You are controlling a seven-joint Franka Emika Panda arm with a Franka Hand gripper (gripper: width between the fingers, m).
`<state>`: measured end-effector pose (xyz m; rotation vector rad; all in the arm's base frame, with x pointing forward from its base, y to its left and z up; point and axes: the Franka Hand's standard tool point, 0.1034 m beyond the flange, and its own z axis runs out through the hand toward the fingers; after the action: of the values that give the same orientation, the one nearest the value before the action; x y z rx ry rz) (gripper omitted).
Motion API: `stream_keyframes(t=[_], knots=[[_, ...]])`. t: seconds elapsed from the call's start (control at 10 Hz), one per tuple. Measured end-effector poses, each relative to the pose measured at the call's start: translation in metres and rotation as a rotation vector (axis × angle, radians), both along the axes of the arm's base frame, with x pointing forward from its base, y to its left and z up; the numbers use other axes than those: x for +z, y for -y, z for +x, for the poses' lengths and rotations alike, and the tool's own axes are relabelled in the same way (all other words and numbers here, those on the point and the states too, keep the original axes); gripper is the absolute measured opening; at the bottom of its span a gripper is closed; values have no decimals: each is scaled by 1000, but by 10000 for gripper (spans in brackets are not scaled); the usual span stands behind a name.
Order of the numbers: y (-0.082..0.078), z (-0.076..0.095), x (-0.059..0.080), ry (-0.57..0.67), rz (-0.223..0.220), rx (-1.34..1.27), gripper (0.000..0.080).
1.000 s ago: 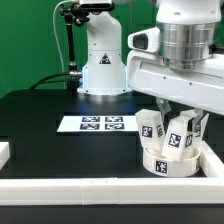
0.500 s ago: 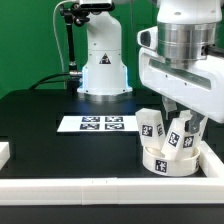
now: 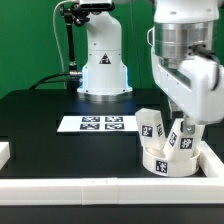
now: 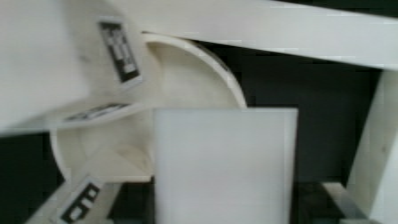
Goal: Assemble stool
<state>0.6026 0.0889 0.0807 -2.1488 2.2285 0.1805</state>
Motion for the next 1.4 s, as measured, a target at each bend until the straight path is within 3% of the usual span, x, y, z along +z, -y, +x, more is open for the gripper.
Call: stream_keyframes(t=[0.6,1.0,1.4], knots=[[-3,3,0,-17,23,-440,340],[-6,5,0,-17,31,-502,340],[-5,5,0,2,65,-597,340]])
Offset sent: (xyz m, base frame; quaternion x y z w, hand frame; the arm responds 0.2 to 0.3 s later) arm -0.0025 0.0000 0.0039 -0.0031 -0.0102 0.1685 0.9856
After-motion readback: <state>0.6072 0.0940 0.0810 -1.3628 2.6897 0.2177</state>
